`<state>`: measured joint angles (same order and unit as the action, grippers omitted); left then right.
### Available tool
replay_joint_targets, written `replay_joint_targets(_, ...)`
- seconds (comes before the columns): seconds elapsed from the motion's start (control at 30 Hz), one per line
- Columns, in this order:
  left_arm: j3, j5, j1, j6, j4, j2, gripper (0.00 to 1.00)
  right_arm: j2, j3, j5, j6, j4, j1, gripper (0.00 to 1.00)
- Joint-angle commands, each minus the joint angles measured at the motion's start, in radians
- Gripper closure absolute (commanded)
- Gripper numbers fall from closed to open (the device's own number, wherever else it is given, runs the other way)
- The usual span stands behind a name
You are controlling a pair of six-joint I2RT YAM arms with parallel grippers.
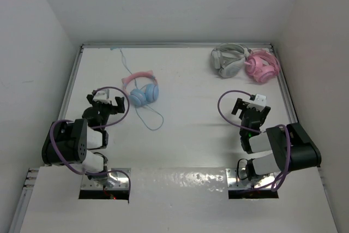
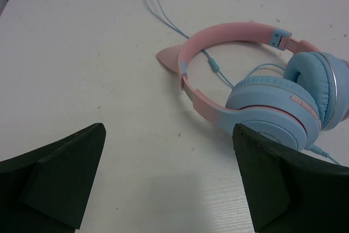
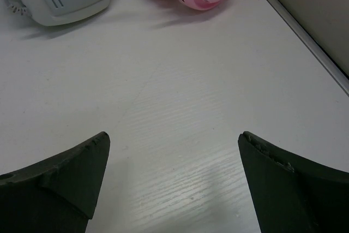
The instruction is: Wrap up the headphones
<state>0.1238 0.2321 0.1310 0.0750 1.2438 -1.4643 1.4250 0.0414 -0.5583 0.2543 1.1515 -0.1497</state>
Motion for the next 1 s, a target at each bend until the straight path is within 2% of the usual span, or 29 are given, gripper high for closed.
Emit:
replay_joint_targets(0.0,0.010,0.019,0.012,0.006,0.043,0.022,0.00,-0.003,-0.087,-0.011,0.013,0.066,0.004,0.01)
replay_joint_targets(0.07,0.034,0.157,0.015,0.052,0.019,0.048,0.00,-0.009,-0.090,-0.014,0.007,0.073,0.004,0.01)
replay_joint_targets(0.13,0.199,0.270,0.015,0.106,-0.304,0.090,0.00,-0.069,-0.090,0.040,-0.013,0.031,0.001,0.01)
replay_joint_targets(0.17,0.294,0.260,0.022,0.112,-0.460,0.073,0.00,-0.096,-0.081,0.098,-0.033,-0.031,0.002,0.01)
replay_joint_targets(0.2,0.506,0.242,0.021,0.123,-0.747,0.047,0.00,-0.132,-0.065,0.130,-0.052,-0.092,0.002,0.01)
replay_joint_targets(0.23,0.602,0.237,0.021,0.129,-0.850,-0.031,0.00,-0.196,-0.019,0.149,-0.058,-0.225,0.002,0.01)
replay_joint_targets(0.27,0.767,0.239,0.019,0.152,-1.023,-0.075,0.03,-0.228,0.012,0.185,-0.062,-0.284,0.002,0.01)
replay_joint_targets(0.3,0.833,0.246,0.018,0.205,-1.087,-0.115,0.11,-0.256,0.032,0.193,-0.044,-0.311,0.002,0.01)
replay_joint_targets(0.37,0.986,0.213,-0.008,0.252,-1.217,-0.230,0.18,-0.360,0.055,0.161,0.087,-0.363,0.004,0.01)
replay_joint_targets(0.4,1.029,0.138,-0.025,0.288,-1.240,-0.263,0.27,-0.398,0.057,0.181,0.194,-0.386,0.006,0.01)
replay_joint_targets(0.43,1.075,0.116,-0.049,0.302,-1.295,-0.339,0.28,-0.463,0.051,0.246,0.201,-0.377,0.007,0.01)
replay_joint_targets(0.47,1.159,0.102,-0.057,0.316,-1.355,-0.376,0.28,-0.481,0.045,0.408,0.148,-0.354,0.007,0.03)
replay_joint_targets(0.5,1.204,0.095,-0.067,0.318,-1.386,-0.411,0.27,-0.489,0.052,0.482,0.129,-0.337,0.007,0.09)
replay_joint_targets(0.53,1.247,0.092,-0.080,0.312,-1.412,-0.480,0.25,-0.483,0.070,0.542,0.119,-0.346,0.006,0.28)
replay_joint_targets(0.6,1.332,0.085,-0.094,0.283,-1.431,-0.531,0.24,-0.460,0.180,0.580,0.100,-0.462,-0.010,0.39)
replay_joint_targets(0.63,1.347,0.072,-0.100,0.272,-1.420,-0.565,0.23,-0.445,0.228,0.566,0.091,-0.621,-0.025,0.42)
replay_joint_targets(0.67,1.366,0.052,-0.108,0.266,-1.396,-0.580,0.21,-0.405,0.270,0.555,0.050,-0.689,-0.069,0.41)
replay_joint_targets(0.73,1.396,-0.011,-0.123,0.288,-1.394,-0.625,0.21,-0.350,0.353,0.422,-0.040,-0.792,-0.182,0.35)
replay_joint_targets(0.8,1.412,-0.045,-0.171,0.333,-1.403,-0.662,0.21,-0.321,0.373,0.352,-0.078,-0.785,-0.246,0.33)
replay_joint_targets(0.9,1.387,-0.047,-0.197,0.364,-1.379,-0.662,0.21,-0.269,0.374,0.347,-0.067,-0.736,-0.304,0.33)
replay_joint_targets(0.93,1.369,-0.063,-0.202,0.365,-1.354,-0.662,0.23,-0.244,0.374,0.348,-0.055,-0.727,-0.318,0.33)
replay_joint_targets(0.97,1.363,-0.076,-0.208,0.365,-1.339,-0.669,0.30,-0.233,0.376,0.348,-0.052,-0.714,-0.327,0.33)
